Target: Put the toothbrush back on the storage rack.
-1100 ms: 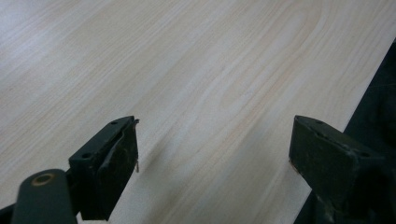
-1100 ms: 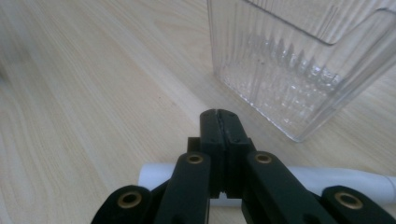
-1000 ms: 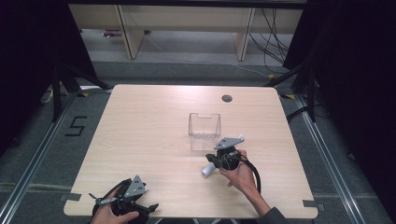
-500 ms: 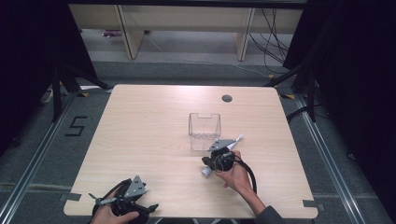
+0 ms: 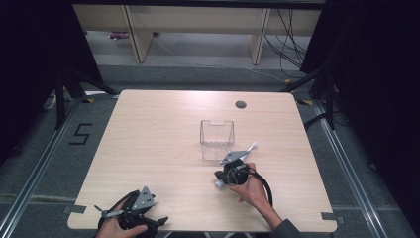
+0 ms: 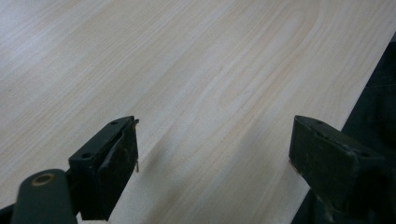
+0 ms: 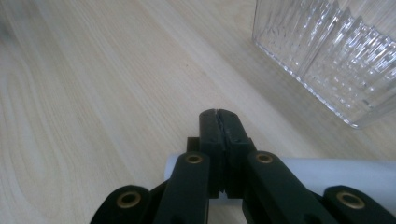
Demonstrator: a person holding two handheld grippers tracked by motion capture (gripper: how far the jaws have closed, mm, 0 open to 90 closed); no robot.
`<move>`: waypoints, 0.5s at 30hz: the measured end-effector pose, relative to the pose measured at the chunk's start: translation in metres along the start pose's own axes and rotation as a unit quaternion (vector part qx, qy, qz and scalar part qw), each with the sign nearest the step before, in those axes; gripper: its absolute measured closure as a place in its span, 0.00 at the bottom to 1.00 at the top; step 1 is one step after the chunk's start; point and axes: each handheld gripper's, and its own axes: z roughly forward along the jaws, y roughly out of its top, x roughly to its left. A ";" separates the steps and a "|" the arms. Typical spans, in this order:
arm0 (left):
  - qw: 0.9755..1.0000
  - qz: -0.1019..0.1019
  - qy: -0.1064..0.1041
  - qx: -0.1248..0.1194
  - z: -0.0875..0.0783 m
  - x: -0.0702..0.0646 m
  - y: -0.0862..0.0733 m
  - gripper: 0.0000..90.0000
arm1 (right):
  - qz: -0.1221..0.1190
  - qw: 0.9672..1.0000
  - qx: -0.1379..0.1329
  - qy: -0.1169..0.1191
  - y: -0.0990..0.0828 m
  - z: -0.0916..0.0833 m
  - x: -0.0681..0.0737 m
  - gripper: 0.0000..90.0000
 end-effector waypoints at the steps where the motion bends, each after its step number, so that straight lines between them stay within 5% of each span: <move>1: 1.000 -0.002 0.001 0.000 0.000 0.000 0.000 0.17 | 0.001 1.000 0.007 -0.002 -0.001 -0.001 0.000 0.99; 8: 1.000 -0.002 0.001 -0.001 0.000 0.000 0.000 0.17 | 0.001 1.000 0.019 0.012 -0.007 -0.005 0.000 0.99; 15: 1.000 -0.002 0.001 0.000 0.000 0.000 0.000 0.17 | 0.002 1.000 0.013 0.000 -0.017 -0.013 -0.006 0.98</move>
